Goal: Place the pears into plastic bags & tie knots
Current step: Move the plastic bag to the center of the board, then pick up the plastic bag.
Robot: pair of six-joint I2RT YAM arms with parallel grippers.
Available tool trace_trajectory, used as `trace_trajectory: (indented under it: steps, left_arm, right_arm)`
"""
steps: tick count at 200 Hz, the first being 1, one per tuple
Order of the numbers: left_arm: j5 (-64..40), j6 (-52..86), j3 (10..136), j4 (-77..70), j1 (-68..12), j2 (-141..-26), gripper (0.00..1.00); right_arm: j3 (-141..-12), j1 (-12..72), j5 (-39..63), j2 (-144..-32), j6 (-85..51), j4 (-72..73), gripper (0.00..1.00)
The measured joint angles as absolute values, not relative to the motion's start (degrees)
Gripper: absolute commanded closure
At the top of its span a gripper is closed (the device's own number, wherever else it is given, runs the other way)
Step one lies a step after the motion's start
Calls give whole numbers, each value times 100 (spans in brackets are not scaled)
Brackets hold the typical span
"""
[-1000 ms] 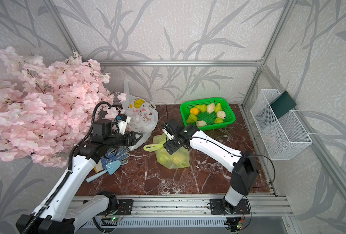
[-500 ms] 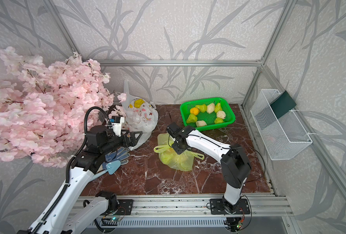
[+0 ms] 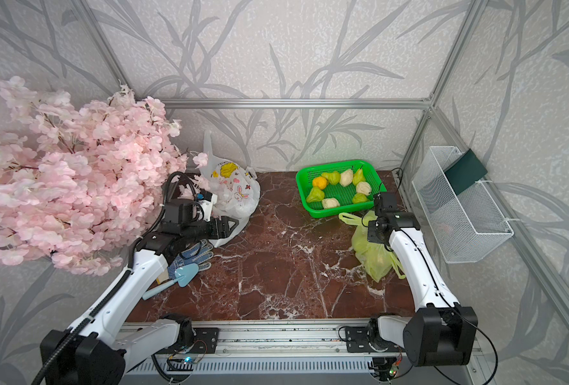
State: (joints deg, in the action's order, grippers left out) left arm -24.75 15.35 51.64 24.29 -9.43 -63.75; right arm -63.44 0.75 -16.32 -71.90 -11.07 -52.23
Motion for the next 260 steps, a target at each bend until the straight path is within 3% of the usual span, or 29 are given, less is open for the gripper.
trace_trajectory:
  steps: [13,36,58,91,124,168,187,205,224,260]
  left_arm:
    - [-2228,1605,5186,2587,-972,-6628,23]
    - [-1704,1660,5371,2976,-974,-7225,22]
    - [-1321,1673,5688,3269,-972,-7703,21]
    - [-996,1772,6281,3317,-969,-8130,17]
    - [-585,1765,7212,3376,-956,-8879,15]
    - [169,1647,8562,3621,-937,-10276,16]
    - [211,1638,8958,3704,-934,-10798,27]
    - [217,1653,9179,3693,-934,-11222,68]
    - [202,1653,9179,3614,-934,-11395,99]
    - [-113,1389,9161,3166,-965,-11028,100]
  right_arm:
    - [-6305,54,-1848,-7205,-1234,-5107,49]
    - [-6296,89,-1905,-7369,-1396,-5052,38]
    - [-6396,484,-2180,-7491,-1503,-5155,36]
    - [-6982,1868,-2661,-7465,-1568,-5188,36]
    - [-7260,2974,-2270,-7682,-1763,-4748,36]
    - [-7260,3583,-1555,-8696,-1909,-4230,36]
    - [-7249,3645,-1321,-8868,-1951,-4121,35]
    - [-7240,3645,-1175,-8866,-1973,-4012,36]
    - [-7205,3645,-1118,-8833,-1970,-3903,35]
    - [-6932,3645,-1111,-8678,-1942,-3715,35]
